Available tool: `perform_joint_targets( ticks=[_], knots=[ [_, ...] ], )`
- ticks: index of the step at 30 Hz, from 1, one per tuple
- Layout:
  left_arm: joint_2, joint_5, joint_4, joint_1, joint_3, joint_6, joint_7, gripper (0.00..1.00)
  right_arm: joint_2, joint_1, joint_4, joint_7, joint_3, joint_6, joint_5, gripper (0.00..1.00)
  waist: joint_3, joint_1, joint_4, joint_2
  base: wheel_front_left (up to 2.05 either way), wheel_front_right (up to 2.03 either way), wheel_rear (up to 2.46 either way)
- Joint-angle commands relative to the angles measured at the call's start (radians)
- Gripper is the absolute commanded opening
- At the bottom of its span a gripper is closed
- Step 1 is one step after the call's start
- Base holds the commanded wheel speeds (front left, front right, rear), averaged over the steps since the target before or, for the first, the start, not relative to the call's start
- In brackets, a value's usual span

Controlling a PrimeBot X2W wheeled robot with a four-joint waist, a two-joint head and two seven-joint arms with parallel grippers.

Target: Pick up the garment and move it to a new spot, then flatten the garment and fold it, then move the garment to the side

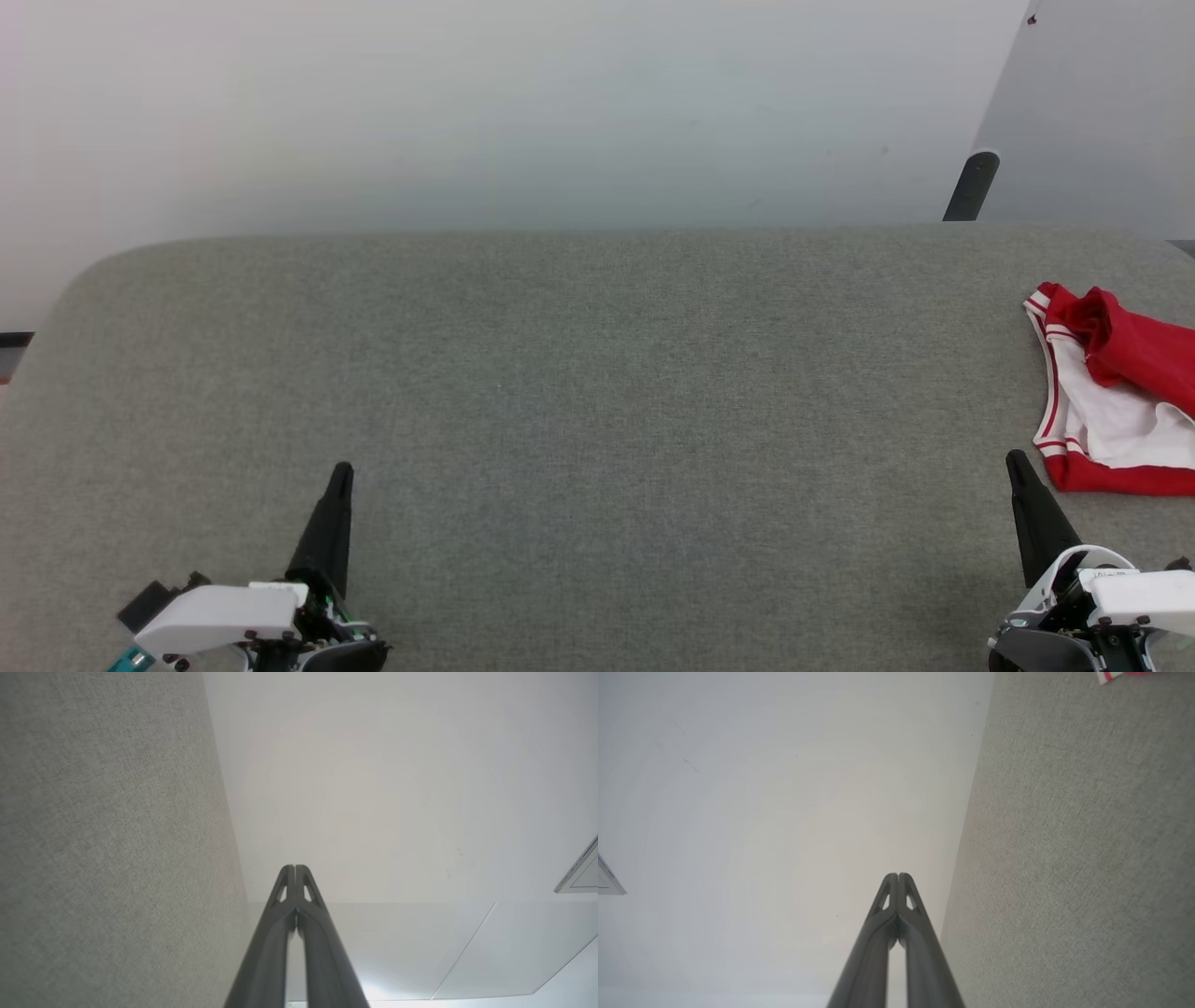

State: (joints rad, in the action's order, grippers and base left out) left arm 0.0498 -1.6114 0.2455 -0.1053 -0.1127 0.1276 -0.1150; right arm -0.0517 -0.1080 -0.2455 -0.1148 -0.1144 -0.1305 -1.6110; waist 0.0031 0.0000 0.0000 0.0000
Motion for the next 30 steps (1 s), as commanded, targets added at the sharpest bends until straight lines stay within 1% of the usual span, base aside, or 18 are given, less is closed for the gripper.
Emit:
perform_joint_targets(
  ticks=[1,30],
  knots=[
    [-0.001,-0.003,0.001,-0.010,-0.003,0.006,-0.002,0.00,0.004,-0.004,0.000,-0.001,0.000,0.000,-0.003,0.00,0.000,0.0000,0.000,0.0000,0.00,0.00,0.00],
    [-0.001,-0.002,0.001,-0.010,-0.003,0.006,-0.002,0.00,0.004,-0.004,0.000,-0.001,0.000,0.000,-0.004,0.00,0.000,0.0000,0.000,0.0000,0.00,0.00,0.00]
  ],
)
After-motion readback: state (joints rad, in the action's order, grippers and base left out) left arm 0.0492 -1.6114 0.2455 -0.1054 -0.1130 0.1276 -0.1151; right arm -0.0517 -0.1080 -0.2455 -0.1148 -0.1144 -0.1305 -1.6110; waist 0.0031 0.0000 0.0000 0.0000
